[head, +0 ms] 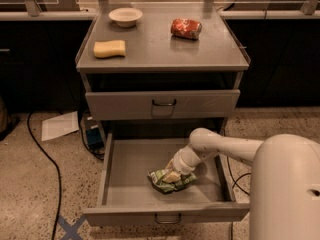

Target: Pick green jalapeno chip bag from middle drawer and place on counter

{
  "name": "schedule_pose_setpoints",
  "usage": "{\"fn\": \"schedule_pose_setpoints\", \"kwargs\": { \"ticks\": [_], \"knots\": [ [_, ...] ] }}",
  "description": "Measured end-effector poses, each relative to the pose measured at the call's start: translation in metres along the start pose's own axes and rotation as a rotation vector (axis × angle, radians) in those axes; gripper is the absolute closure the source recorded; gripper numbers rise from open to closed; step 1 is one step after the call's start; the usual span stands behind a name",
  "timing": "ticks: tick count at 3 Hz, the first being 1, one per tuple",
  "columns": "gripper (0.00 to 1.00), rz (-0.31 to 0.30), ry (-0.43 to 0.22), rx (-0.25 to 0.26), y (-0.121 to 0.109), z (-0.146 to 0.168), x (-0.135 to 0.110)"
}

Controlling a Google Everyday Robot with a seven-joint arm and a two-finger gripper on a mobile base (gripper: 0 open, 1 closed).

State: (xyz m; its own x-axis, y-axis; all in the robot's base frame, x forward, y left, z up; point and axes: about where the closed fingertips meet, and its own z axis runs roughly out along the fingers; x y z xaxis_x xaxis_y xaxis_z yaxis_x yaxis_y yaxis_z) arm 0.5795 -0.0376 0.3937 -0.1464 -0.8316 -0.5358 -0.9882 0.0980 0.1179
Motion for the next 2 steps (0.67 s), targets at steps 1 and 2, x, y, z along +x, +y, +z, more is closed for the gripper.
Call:
{"fn": "schedule_pose_setpoints", "kwargs": {
  "ticks": [1, 2],
  "knots": [
    [1.0, -0.023, -0.068, -0.025, -0.002, -0.057, -0.039],
    [1.0, -0.074, -0.145, -0.038, -0.001, -0.119, -0.08]
  ]
}}
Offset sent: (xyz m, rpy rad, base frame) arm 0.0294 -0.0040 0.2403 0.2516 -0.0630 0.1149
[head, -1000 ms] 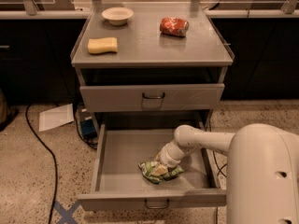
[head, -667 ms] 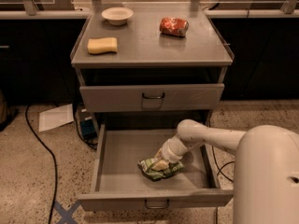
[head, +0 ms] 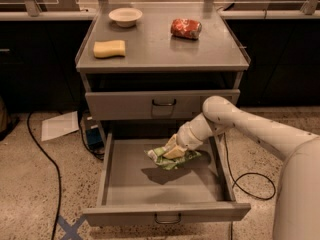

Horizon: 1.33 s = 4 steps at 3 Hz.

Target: Pick green jalapeno chip bag from middle drawer and place on counter

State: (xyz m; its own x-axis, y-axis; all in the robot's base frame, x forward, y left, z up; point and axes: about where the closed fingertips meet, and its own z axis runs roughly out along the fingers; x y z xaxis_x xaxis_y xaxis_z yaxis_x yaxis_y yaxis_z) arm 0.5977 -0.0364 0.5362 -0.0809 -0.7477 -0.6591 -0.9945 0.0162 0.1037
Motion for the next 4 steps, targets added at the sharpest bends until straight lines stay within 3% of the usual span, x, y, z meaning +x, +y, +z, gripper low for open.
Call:
{"fn": "schedule_pose_setpoints", "kwargs": {
  "ticks": [1, 3, 4],
  "knots": [
    [1.0, -0.071, -0.12, -0.013, -0.006, -0.061, -0.051],
    [1.0, -0.093, -0.132, -0.012, -0.003, -0.066, -0.061],
    [1.0, -0.133, -0.141, 0.055, 0.005, -0.097, -0.094]
  ]
}}
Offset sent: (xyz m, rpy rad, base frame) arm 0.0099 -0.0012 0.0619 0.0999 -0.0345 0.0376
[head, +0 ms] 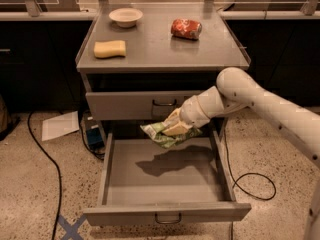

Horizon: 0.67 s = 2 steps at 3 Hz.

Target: Pick green jalapeno chip bag from middle drawer and place on counter

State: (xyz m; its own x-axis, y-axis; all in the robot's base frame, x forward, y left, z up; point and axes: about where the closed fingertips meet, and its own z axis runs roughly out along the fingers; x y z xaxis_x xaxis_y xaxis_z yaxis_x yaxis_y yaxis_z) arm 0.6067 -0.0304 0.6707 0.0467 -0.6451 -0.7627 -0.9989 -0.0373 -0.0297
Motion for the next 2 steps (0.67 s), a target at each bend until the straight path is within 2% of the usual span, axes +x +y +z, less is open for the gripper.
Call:
{"fn": "schedule_pose_setpoints", "kwargs": {
  "ticks": [1, 2],
  "knots": [
    [1.0, -0.048, 0.008, 0.116, -0.004, -0.05, -0.056],
    [1.0, -0.092, 0.008, 0.168, -0.019, -0.091, -0.097]
  ]
}}
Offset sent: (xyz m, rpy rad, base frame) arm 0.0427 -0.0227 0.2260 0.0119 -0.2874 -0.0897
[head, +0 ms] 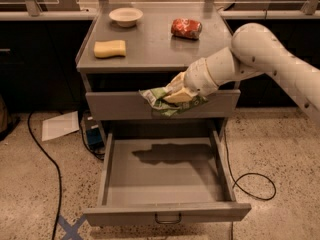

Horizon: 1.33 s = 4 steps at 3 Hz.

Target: Pick green jalapeno chip bag from middle drawer and place on counter

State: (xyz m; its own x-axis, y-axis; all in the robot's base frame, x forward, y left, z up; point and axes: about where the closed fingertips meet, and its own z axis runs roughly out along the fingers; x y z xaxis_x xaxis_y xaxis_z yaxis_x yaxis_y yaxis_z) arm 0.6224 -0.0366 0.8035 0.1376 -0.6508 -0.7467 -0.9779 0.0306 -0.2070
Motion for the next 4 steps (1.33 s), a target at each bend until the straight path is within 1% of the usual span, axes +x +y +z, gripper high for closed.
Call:
{"fn": "schedule_pose_setpoints", "kwargs": {
  "ticks": [1, 2, 3, 4],
  "knots": [
    [1.0, -0.035, -0.046, -0.027, -0.027, -0.021, -0.022],
    [1.0, -0.016, -0.116, -0.174, -0.042, 0.008, -0.014],
    [1.0, -0.021, -0.14, -0.229, -0.045, 0.008, -0.01],
    [1.0, -0.021, -0.14, -0.229, -0.045, 0.008, -0.01]
  ]
}}
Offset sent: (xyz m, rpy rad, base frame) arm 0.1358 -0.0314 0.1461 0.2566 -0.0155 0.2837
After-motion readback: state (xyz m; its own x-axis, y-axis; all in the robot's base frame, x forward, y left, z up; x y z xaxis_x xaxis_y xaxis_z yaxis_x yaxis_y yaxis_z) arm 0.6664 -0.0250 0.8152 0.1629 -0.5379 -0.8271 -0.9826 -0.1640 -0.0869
